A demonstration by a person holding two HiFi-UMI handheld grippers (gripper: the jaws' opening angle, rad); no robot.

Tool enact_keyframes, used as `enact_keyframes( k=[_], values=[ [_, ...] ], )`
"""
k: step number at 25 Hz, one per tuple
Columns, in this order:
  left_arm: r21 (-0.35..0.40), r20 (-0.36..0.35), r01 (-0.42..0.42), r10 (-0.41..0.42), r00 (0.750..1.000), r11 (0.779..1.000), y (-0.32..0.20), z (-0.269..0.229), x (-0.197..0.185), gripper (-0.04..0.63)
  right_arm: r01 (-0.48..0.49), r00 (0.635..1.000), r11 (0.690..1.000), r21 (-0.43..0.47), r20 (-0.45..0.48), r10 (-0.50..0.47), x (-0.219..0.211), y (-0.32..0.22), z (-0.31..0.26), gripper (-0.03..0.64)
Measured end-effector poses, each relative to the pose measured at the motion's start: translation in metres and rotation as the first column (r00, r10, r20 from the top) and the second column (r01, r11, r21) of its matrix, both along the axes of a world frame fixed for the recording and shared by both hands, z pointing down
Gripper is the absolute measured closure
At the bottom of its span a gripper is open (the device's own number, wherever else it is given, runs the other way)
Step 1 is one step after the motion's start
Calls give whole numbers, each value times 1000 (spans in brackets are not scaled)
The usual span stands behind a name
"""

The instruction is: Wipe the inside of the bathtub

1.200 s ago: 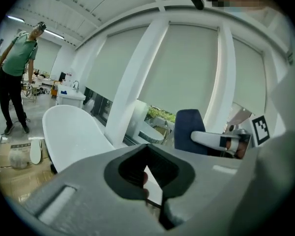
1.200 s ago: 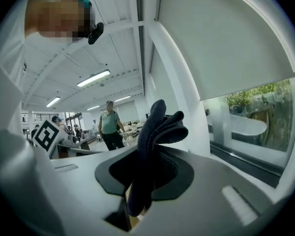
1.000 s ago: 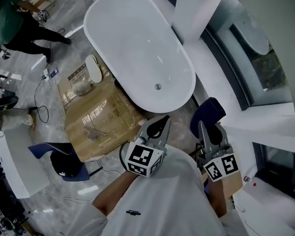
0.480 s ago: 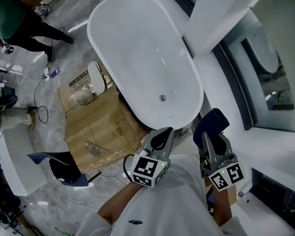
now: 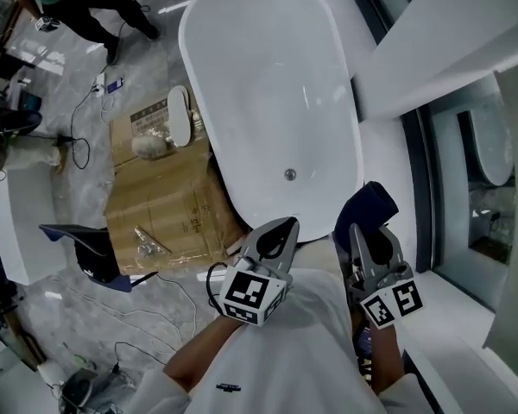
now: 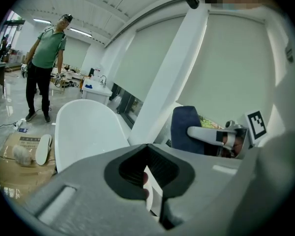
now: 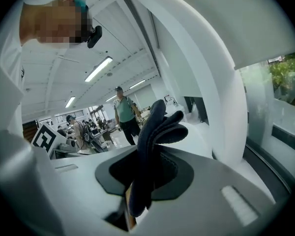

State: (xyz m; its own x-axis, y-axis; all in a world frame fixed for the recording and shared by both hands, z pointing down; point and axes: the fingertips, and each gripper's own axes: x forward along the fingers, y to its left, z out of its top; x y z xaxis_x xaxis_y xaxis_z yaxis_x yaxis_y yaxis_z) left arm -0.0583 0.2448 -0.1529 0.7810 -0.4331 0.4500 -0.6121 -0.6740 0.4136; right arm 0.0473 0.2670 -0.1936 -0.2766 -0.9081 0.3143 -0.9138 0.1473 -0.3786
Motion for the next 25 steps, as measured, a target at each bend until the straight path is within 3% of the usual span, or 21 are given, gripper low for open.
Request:
enact_keyframes(
  k=[14,20,25],
  values=[
    [-1,108,186,-184,977,983,-40,12,97,595,247,966,969,-5,76,-246,94,-63,18,555],
    [-17,115,228,-224,968,974,-44,24,104,595,289,955,957,12,68,-289,101,-76,31,555],
    [-11,114,209,-207,972,978,-48,28,103,595,296,954,955,11,50,-296,92,-87,33,555]
  ],
)
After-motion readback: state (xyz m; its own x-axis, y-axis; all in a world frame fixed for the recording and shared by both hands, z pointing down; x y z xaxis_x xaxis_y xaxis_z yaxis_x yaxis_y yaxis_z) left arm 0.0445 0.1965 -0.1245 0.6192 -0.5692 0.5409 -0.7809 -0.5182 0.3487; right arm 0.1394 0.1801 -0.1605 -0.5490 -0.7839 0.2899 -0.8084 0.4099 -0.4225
